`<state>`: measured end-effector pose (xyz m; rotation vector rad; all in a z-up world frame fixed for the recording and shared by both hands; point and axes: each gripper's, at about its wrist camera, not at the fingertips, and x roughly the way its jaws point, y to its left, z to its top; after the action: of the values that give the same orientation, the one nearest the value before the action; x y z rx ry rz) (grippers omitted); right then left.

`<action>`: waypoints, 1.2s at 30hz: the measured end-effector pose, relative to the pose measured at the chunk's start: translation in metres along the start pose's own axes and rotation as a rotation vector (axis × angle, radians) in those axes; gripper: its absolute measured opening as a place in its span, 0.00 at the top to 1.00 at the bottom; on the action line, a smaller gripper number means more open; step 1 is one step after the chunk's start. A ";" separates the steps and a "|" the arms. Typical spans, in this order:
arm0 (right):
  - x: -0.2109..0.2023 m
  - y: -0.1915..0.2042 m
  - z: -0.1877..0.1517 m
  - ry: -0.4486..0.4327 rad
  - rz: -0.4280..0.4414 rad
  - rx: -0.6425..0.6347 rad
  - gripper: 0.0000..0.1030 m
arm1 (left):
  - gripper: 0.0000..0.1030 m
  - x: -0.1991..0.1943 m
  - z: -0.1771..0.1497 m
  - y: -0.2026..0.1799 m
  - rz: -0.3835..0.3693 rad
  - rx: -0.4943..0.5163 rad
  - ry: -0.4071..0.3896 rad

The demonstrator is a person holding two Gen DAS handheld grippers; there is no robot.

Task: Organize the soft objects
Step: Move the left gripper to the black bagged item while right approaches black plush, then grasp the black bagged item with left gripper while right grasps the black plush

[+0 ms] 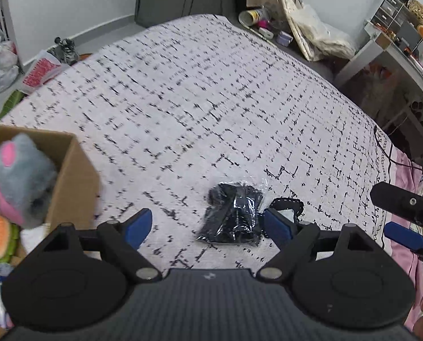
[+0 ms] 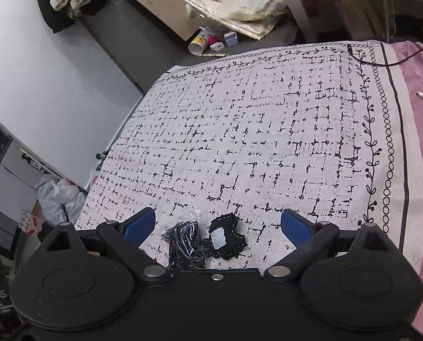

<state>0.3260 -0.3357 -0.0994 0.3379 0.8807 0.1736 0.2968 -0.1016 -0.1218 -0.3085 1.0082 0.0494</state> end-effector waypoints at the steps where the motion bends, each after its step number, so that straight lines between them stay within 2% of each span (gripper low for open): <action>1: 0.003 0.000 0.000 0.003 -0.001 -0.003 0.08 | 0.17 0.004 0.000 -0.001 -0.002 0.003 0.004; 15: 0.045 0.008 -0.004 0.087 -0.042 -0.040 0.09 | 0.18 0.074 -0.002 -0.008 -0.071 -0.040 0.118; 18: 0.053 0.009 -0.004 0.101 -0.050 -0.043 0.09 | 0.23 0.080 -0.007 -0.010 -0.071 -0.063 0.114; 20: 0.060 0.010 -0.006 0.114 -0.061 -0.048 0.09 | 0.37 0.080 -0.009 -0.011 -0.047 -0.060 0.089; 24: 0.069 0.013 -0.010 0.135 -0.064 -0.052 0.09 | 0.50 0.077 -0.005 -0.002 -0.052 -0.083 0.085; 29: 0.082 0.026 -0.015 0.143 -0.076 -0.117 0.11 | 0.53 0.067 0.002 0.014 -0.019 -0.094 0.073; 34: 0.098 0.031 -0.025 0.185 -0.121 -0.174 0.26 | 0.53 0.051 0.005 0.028 0.001 -0.110 0.066; 35: 0.101 0.031 -0.027 0.193 -0.129 -0.183 0.36 | 0.53 0.047 0.005 0.030 0.010 -0.107 0.060; 36: 0.103 0.030 -0.028 0.205 -0.130 -0.190 0.53 | 0.53 0.043 0.005 0.032 0.015 -0.108 0.055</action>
<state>0.3683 -0.2717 -0.1799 0.0850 1.0769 0.1719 0.3182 -0.0742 -0.1623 -0.4024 1.0643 0.1098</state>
